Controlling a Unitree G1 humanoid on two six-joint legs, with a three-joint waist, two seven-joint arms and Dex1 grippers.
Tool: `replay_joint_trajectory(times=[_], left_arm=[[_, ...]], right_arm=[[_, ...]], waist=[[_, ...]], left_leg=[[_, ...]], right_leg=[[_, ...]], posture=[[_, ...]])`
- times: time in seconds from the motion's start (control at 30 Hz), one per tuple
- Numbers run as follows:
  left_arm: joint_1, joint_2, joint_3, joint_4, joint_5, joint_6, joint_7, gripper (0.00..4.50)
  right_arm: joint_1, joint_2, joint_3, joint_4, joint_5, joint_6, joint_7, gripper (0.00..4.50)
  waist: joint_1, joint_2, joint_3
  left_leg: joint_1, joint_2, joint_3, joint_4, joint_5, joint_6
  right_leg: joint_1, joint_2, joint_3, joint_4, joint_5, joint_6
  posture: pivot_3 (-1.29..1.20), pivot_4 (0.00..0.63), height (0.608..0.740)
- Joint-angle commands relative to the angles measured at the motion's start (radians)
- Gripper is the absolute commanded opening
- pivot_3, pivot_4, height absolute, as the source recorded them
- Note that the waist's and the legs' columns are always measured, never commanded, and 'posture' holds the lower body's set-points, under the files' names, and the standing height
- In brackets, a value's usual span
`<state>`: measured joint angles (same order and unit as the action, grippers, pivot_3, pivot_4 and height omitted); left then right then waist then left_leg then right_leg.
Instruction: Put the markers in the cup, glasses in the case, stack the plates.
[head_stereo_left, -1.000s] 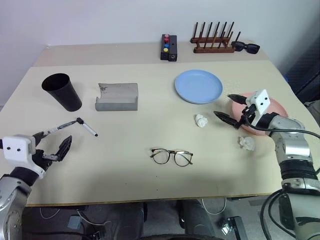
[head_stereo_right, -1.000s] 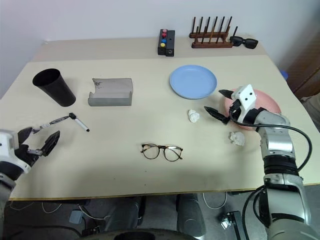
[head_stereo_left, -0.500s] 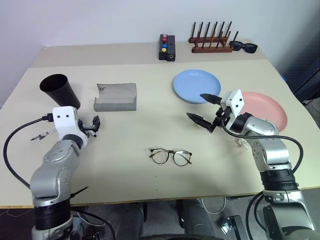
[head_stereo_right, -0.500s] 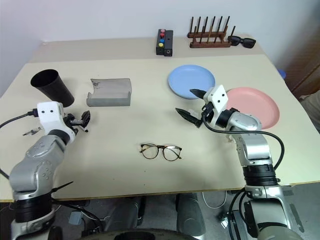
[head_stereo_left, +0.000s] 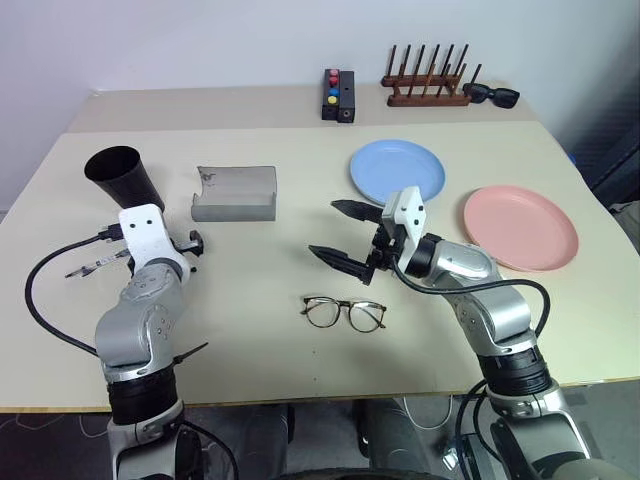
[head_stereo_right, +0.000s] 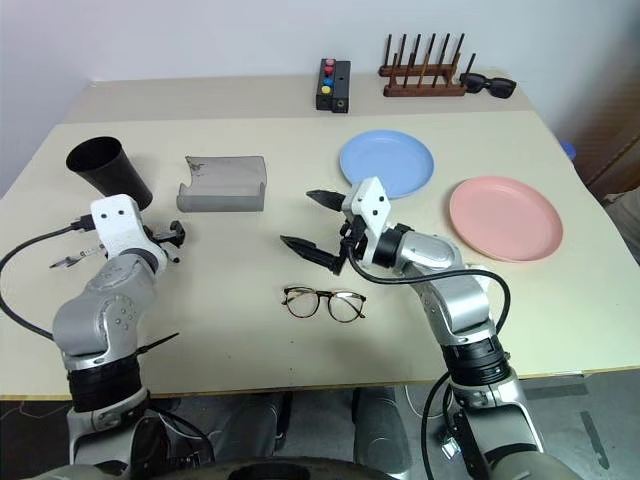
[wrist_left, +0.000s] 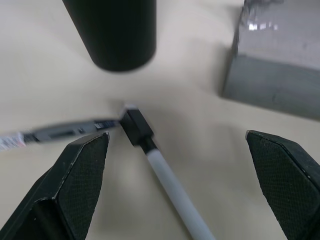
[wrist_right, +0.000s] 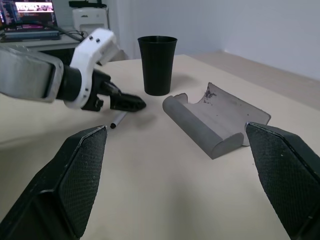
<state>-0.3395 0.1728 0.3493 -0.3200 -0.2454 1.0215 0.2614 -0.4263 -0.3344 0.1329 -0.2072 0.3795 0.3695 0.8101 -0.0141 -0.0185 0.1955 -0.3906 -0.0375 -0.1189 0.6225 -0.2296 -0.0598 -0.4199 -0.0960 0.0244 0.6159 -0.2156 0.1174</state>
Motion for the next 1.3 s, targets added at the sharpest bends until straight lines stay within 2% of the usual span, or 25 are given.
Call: replay_joint_trajectory(times=[0.03,0.43,0.53,0.77,0.8,1.3], left_arm=[[-0.029,-0.009,0.038,0.005,0.008,0.009,0.01,4.48],[-0.093,-0.064,0.118,0.114,0.007,-0.012,0.045,4.48],[-0.104,-0.069,0.123,0.129,0.014,-0.018,0.056,3.63],[-0.116,-0.074,0.125,0.142,0.026,-0.028,0.072,0.24],[-0.117,-0.074,0.124,0.142,0.026,-0.029,0.072,0.11],[-0.093,-0.056,0.076,0.054,0.036,-0.146,0.015,0.11]], right_arm=[[0.007,0.015,0.008,-0.066,0.027,0.007,-0.009,4.5],[0.018,0.021,0.024,-0.083,0.029,0.018,-0.025,4.5],[0.015,0.019,0.022,-0.079,0.028,0.014,-0.023,4.5],[0.008,0.019,0.021,-0.069,0.025,0.007,-0.019,4.5],[0.007,0.019,0.022,-0.068,0.025,0.007,-0.018,4.5],[0.011,0.02,0.024,-0.072,0.028,0.007,-0.01,4.5]], waist=[[0.0,0.0,0.0],[0.0,0.0,0.0],[-0.001,0.0,0.0],[0.002,0.0,0.0],[0.002,0.0,0.0],[0.0,0.0,0.0]], left_leg=[[0.0,0.0,0.0,0.0,0.0,0.0],[0.0,0.0,0.0,0.0,0.0,0.0],[0.0,0.0,0.0,0.0,0.0,0.0],[0.0,0.0,0.0,0.001,0.0,0.0],[0.0,0.0,0.0,0.001,0.0,0.0],[0.0,0.0,0.0,0.0,0.0,0.0]], right_leg=[[0.0,0.0,0.0,0.0,0.0,0.0],[0.0,0.0,0.0,0.0,0.0,0.0],[0.0,0.0,0.0,0.0,0.0,0.0],[0.0,0.0,0.0,0.0,0.0,0.001],[0.0,0.0,0.0,0.0,0.0,0.001],[0.0,0.0,0.0,0.0,0.001,0.001]], posture=[[0.0,0.15,0.739],[0.0,0.15,0.739],[0.0,0.15,0.739],[0.0,0.15,0.739],[0.0,0.15,0.739],[0.0,0.15,0.739]])
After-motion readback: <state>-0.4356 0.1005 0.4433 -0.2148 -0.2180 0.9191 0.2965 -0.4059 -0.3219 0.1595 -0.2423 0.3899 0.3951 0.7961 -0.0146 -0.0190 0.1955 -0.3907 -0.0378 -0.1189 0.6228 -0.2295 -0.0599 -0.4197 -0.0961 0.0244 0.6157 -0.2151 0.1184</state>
